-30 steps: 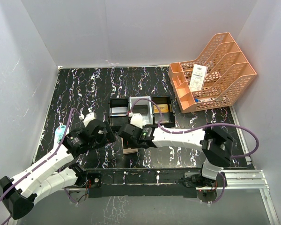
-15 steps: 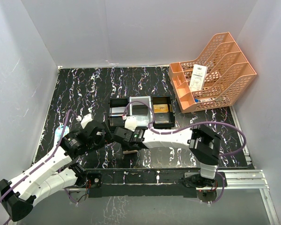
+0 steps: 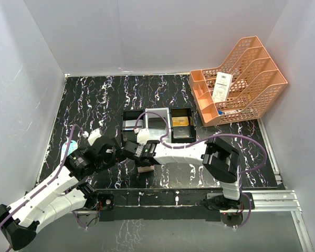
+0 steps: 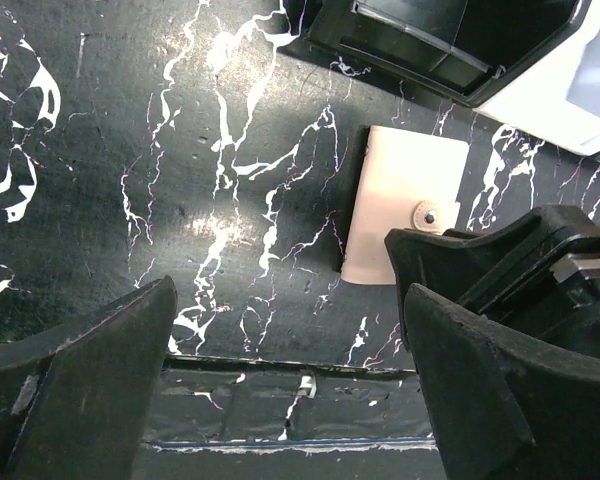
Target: Take the credit cards out of the card holder
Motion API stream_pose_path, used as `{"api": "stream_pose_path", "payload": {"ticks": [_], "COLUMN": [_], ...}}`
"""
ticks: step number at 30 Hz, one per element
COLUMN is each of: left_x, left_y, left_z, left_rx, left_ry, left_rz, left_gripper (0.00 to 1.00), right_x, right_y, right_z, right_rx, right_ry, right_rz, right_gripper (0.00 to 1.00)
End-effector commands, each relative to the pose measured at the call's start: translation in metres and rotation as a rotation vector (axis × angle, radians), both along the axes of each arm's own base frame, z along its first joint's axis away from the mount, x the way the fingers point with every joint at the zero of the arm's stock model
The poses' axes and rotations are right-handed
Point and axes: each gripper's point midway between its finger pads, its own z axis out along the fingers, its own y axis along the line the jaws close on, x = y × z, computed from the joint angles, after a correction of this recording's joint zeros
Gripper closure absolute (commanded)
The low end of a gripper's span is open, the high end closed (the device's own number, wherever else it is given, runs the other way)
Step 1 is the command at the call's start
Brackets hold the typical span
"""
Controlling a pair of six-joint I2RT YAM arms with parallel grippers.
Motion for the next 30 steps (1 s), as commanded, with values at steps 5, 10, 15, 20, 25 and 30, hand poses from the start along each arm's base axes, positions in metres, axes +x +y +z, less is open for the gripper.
{"api": "stream_pose_path", "payload": {"ticks": [5,10,15,20,25,30], "left_x": [0.0,-0.002,-0.002,0.001,0.003,0.003], "left_y": [0.001,0.001,-0.009,-0.024,-0.039,-0.048], "left_z": [0.006,0.002,-0.005,-0.013,-0.026,-0.043], "left_rx": [-0.019,-0.024,-0.055,-0.073,-0.081,-0.068], "left_ry": [-0.017,-0.005,0.004,0.027,0.064,0.106], "left_rz": [0.02,0.023,-0.006,-0.059,-0.123,-0.168], "left_gripper": [0.05,0.06,0.07,0.09,0.11,0.13], "right_x": [0.018,0.023,0.022,0.019,0.018,0.015], "right_y": [0.0,-0.009,-0.015,-0.016,-0.014,-0.007], "right_z": [0.0,-0.016,-0.02,-0.022,-0.022,-0.013], "right_rx": [0.009,0.003,-0.023,0.055,0.192,0.35], "right_ry": [-0.022,0.0,0.013,0.059,0.143,0.194], "right_rz": [-0.034,-0.058,-0.057,-0.059,-0.056,-0.034], "right_gripper": [0.56,0.59,0.7,0.83,0.95,0.97]}}
